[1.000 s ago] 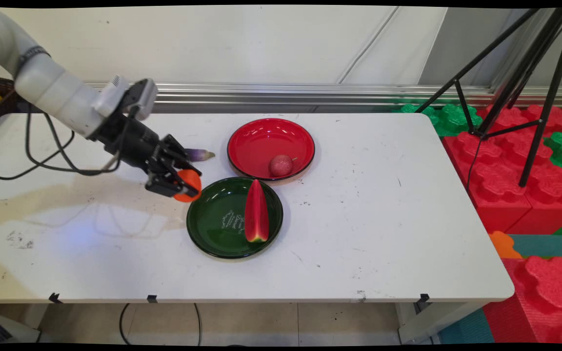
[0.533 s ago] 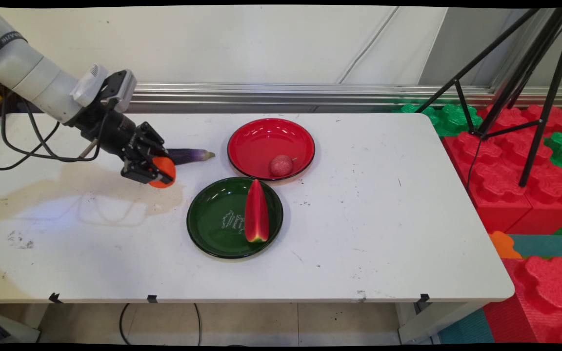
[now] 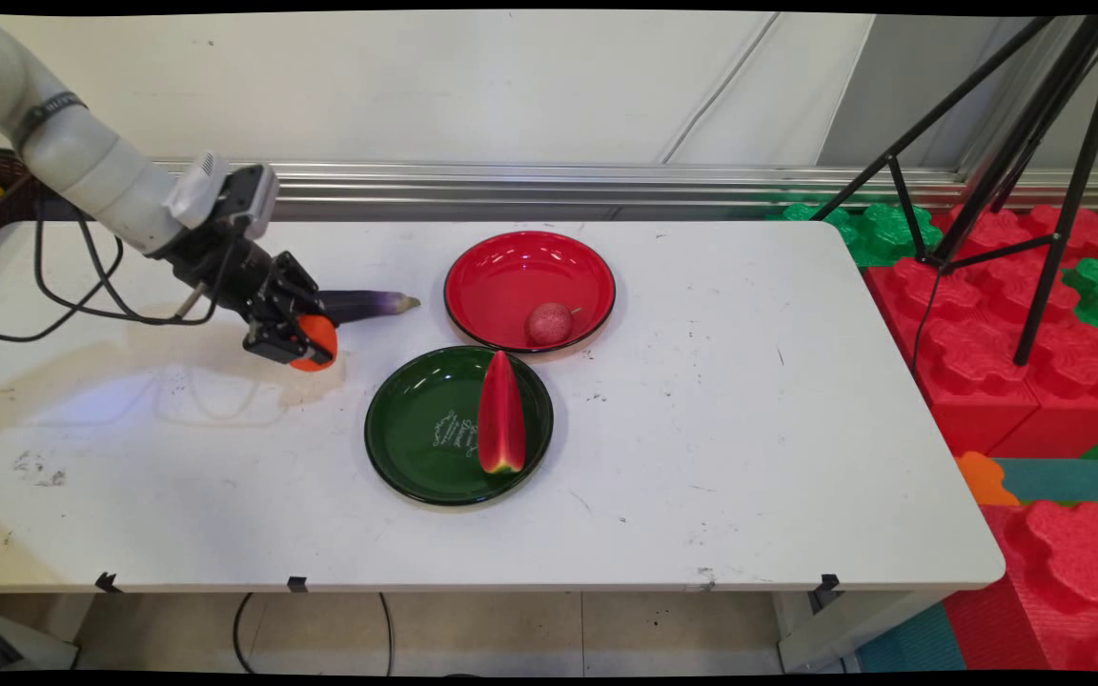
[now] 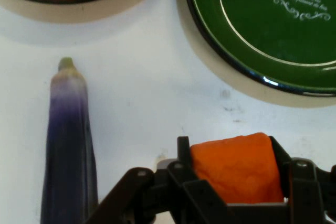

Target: Place the picked object on the table

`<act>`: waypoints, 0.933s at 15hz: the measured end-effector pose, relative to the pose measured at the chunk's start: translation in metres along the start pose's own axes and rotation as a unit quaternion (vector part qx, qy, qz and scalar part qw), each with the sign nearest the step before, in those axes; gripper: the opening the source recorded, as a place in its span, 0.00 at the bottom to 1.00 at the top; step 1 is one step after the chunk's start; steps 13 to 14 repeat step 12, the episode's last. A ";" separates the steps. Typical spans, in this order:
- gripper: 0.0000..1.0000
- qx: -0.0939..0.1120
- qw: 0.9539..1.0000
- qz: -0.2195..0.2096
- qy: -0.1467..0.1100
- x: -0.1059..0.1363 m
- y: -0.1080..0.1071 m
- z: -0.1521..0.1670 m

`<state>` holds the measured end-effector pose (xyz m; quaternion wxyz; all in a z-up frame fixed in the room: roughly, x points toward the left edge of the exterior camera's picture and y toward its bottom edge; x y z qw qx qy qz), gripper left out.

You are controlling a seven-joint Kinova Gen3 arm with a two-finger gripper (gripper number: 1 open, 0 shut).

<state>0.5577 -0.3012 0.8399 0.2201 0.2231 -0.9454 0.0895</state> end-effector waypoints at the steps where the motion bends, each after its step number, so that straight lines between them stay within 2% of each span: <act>1: 0.00 -0.003 1.000 -0.002 -0.001 -0.002 -0.002 0.006; 7: 0.00 -0.012 1.000 -0.015 0.002 -0.008 -0.009 0.025; 8: 1.00 -0.012 1.000 -0.016 0.003 -0.008 -0.010 0.026; 14: 1.00 -0.014 1.000 -0.020 0.015 -0.007 -0.014 0.026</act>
